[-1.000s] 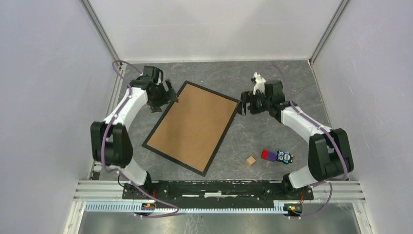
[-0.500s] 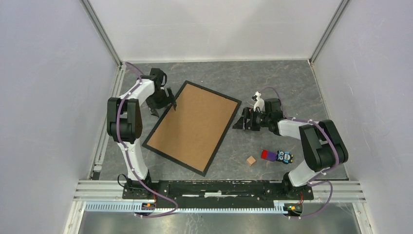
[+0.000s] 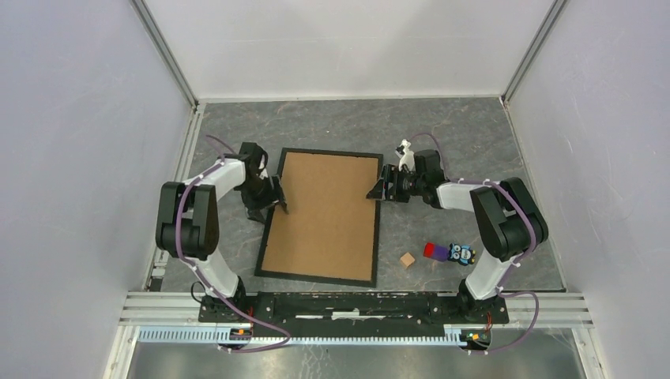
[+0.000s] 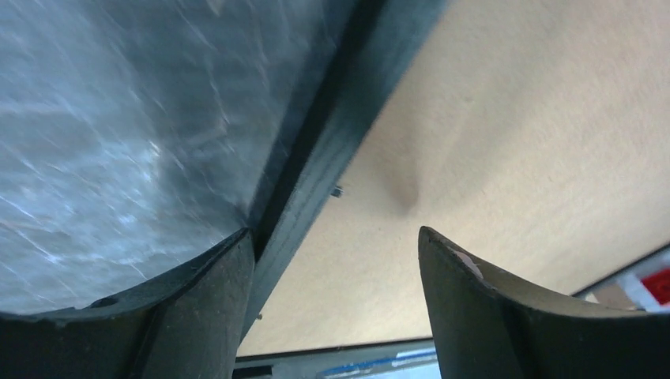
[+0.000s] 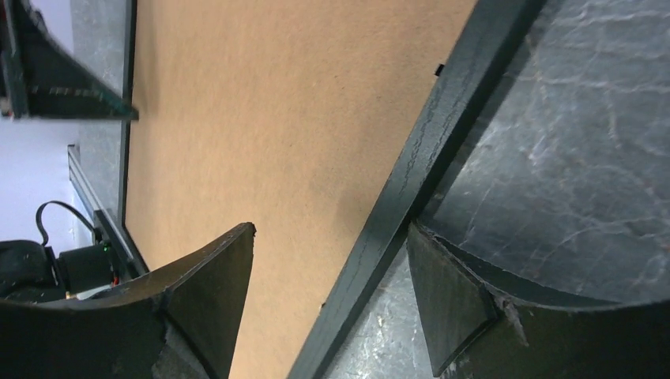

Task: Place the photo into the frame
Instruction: Adjust the photo frame at the center of the board, then install the photo frame at the center of the board.

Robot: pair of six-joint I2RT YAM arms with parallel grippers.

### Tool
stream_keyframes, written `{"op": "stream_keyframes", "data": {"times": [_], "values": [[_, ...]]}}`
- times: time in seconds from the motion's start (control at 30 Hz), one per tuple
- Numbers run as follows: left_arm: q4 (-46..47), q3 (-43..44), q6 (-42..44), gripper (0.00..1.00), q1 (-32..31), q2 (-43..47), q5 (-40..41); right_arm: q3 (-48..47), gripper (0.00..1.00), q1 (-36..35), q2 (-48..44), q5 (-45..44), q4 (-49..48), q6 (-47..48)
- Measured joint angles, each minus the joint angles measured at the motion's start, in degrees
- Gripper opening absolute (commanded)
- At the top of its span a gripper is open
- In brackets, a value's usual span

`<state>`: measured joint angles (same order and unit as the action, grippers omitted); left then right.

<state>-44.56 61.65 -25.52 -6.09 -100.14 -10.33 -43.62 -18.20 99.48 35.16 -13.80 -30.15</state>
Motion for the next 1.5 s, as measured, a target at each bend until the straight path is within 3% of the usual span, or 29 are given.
{"op": "stream_keyframes", "data": {"times": [0.23,0.37,0.57,0.77,0.9,1.2,1.5], "values": [[-2.8,-0.2,0.4,0.89,-1.7,5.1,-2.8,-4.4,0.81,2.3,0.9,-3.1,6.4,3.9],[-3.3,3.4,1.4,0.79,-1.7,5.1,3.0,-8.5,0.81,3.5,0.9,-6.2,13.4,8.3],[-3.1,6.4,1.7,0.56,-1.6,1.5,8.3,-12.5,0.80,4.0,1.0,-8.8,18.9,11.3],[-3.1,5.4,2.3,0.56,-1.8,-1.6,7.3,-15.5,0.79,4.0,2.3,-9.5,20.8,11.8],[-3.1,5.1,2.4,0.46,-2.2,-1.6,7.1,-16.6,0.78,4.0,3.6,-9.6,21.2,11.9],[-3.2,5.1,3.3,0.24,-4.2,-2.6,7.2,-16.5,0.59,4.8,4.5,-10.5,20.6,9.1],[-3.3,5.2,3.7,0.21,-4.5,-2.7,7.2,-20.9,0.43,6.4,9.7,-10.9,18.8,6.4]]}}
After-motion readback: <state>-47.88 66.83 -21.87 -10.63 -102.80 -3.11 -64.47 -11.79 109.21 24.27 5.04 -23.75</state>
